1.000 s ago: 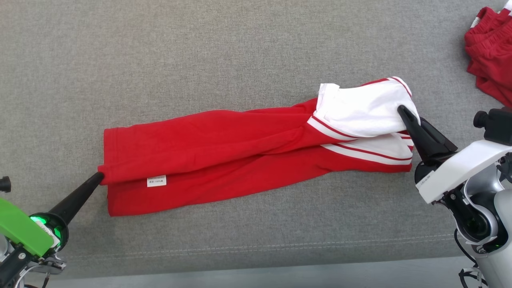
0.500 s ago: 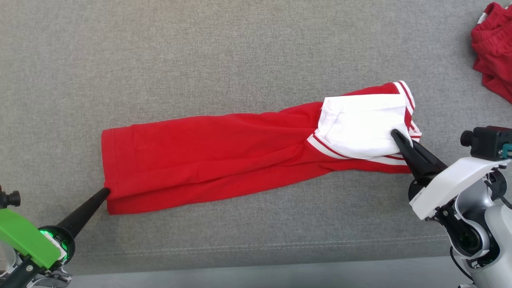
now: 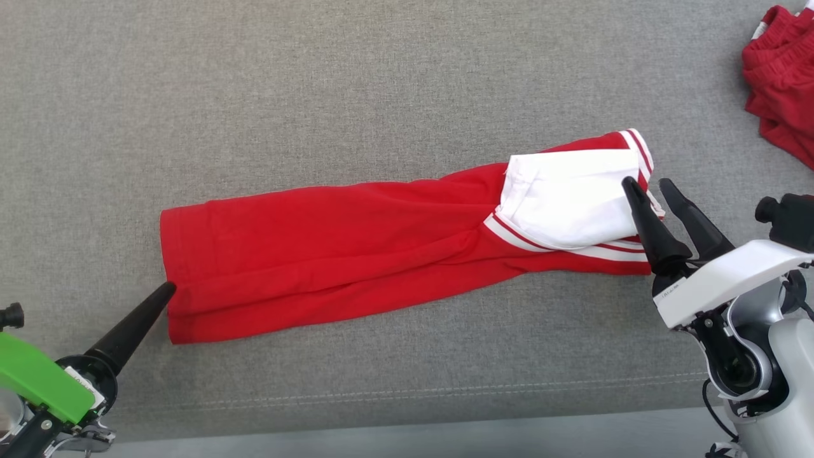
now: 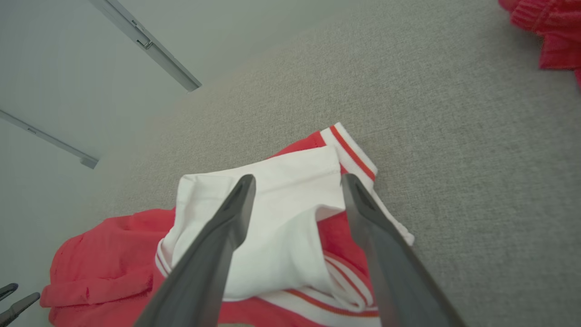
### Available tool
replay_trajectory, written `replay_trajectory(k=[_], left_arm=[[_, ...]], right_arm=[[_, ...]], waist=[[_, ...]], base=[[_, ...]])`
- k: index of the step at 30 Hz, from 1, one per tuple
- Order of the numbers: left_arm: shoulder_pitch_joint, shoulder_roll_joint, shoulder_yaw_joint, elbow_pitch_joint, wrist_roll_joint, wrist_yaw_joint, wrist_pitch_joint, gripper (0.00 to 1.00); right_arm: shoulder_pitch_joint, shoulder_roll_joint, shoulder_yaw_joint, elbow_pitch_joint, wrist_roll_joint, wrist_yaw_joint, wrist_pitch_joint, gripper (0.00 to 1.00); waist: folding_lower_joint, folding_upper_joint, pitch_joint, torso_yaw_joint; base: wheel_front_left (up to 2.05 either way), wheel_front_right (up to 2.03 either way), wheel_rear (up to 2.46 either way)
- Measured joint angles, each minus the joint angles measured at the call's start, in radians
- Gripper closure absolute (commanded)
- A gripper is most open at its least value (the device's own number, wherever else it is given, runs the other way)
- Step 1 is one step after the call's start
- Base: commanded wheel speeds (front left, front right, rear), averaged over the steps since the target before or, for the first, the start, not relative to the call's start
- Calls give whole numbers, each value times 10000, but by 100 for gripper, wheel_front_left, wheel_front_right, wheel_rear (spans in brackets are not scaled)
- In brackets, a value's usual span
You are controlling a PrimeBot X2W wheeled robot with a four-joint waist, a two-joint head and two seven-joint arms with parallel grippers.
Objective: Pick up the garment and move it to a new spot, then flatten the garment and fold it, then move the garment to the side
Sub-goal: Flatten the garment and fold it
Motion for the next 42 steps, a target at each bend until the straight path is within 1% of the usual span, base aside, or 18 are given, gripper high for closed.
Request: replay_trajectory(k=[2, 6, 8, 10, 12, 14, 17, 19, 23, 25, 29, 33, 35, 37, 38, 42], left_arm=[[40, -82, 96, -40, 36, 0, -188, 0], [353, -94, 213, -219, 286, 0, -470, 0], [493, -132, 259, -332, 566, 0, -627, 0], [586, -155, 337, -491, 765, 0, -832, 0], [671, -102, 309, -711, 1162, 0, -993, 0], [858, 31, 272, -911, 1914, 0, -1231, 0], [992, -151, 249, -1166, 1987, 0, -1467, 0], [1017, -198, 88, -1383, 2222, 0, -1586, 0], [1255, -128, 144, -1628, 3312, 8, -2063, 0], [1348, -178, 130, -1762, 3593, 36, -2286, 0], [1395, -259, 17, -2136, 4220, 203, -2642, 0], [1549, -339, 73, -2370, 5043, 568, -3035, 0], [1560, -531, 10, -2548, 5106, 704, -3175, 0], [1560, -646, -192, -2675, 5175, 721, -3246, 0], [1560, -658, -242, -2746, 5281, 729, -3283, 0], [1560, -654, -389, -2968, 5816, 886, -3459, 0]], right_arm=[[74, 201, -136, -25, 142, -13, -199, 0], [506, 759, -487, -127, 721, -184, -514, 0], [888, 1241, -732, -127, 1417, -190, -633, 0], [1337, 1718, -757, -123, 2052, -190, -635, 0], [1807, 1935, -686, -69, 2324, -186, -677, 0], [2091, 1950, -562, 128, 2376, -176, -677, 0], [2302, 2044, -456, 274, 2466, -148, -708, 0], [2311, 2075, -376, 334, 2522, 25, -713, 0], [2277, 2188, -257, 477, 2778, 278, -792, 0], [2265, 2259, -291, 606, 3058, 307, -794, 0], [2266, 2266, -305, 867, 3338, 562, -796, 0], [2261, 2301, -309, 1129, 3676, 830, -796, 0], [2212, 2318, -318, 1266, 3739, 899, -798, 0], [2122, 2326, -349, 1427, 3776, 911, -811, 0], [2050, 2322, -351, 1501, 3776, 988, -811, 0], [1660, 2332, -322, 1774, 3776, 1080, -853, 0]], waist=[[0, 0, -33, -32], [0, 0, -145, -141], [0, 0, -217, -198], [0, 0, -290, -246], [0, 0, -341, -288], [0, 0, -390, -321], [0, 0, -418, -350], [0, 0, -428, -351], [0, 0, -467, -380], [0, 0, -521, -404], [0, 0, -622, -405], [0, 0, -692, -377], [0, 0, -695, -349], [0, 0, -698, -317], [0, 1, -696, -303], [0, 0, -693, -255]], base=[[0, 0, 0], [0, 0, 0], [0, 0, 0], [0, 0, 0], [0, 0, 0], [0, 0, 0], [0, 0, 0], [0, 0, 0], [0, 0, 0], [0, 0, 0], [0, 0, 0], [0, 0, 0], [0, 0, 0], [0, 0, 0], [0, 0, 0], [0, 0, 0]])
